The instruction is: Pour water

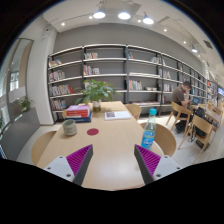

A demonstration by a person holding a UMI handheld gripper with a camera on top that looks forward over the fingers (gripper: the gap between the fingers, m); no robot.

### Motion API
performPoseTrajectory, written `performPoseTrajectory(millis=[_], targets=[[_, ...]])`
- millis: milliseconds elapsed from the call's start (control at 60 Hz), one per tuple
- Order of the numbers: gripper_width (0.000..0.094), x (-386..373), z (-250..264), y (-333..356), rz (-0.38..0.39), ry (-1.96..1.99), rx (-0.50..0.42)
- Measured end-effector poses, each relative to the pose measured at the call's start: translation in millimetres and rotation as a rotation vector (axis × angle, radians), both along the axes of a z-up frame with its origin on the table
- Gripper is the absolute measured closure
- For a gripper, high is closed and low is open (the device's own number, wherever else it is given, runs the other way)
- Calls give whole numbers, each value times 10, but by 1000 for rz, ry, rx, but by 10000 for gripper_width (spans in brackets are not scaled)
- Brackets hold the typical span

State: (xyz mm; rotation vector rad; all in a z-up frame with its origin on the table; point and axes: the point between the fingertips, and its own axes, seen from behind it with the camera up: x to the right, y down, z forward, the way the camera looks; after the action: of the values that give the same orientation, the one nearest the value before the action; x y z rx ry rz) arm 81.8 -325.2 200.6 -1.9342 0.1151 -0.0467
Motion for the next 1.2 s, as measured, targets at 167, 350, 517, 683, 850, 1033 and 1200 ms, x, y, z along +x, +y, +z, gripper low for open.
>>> performPoseTrajectory(millis=[167,350,517,683,850,1033,1200], targets=[[93,1086,-371,345,-78,-43,-21],[88,1740,-547,1089,-66,-33,18],[95,1983,-807,1793,-46,-15,36],[385,2011,-918,2168,-1,1,90],[542,1964,-891,2260,-2,-78,126],[598,1815,-897,2376,22,-201,92],[599,1386,-650,2656,64,-399,61]])
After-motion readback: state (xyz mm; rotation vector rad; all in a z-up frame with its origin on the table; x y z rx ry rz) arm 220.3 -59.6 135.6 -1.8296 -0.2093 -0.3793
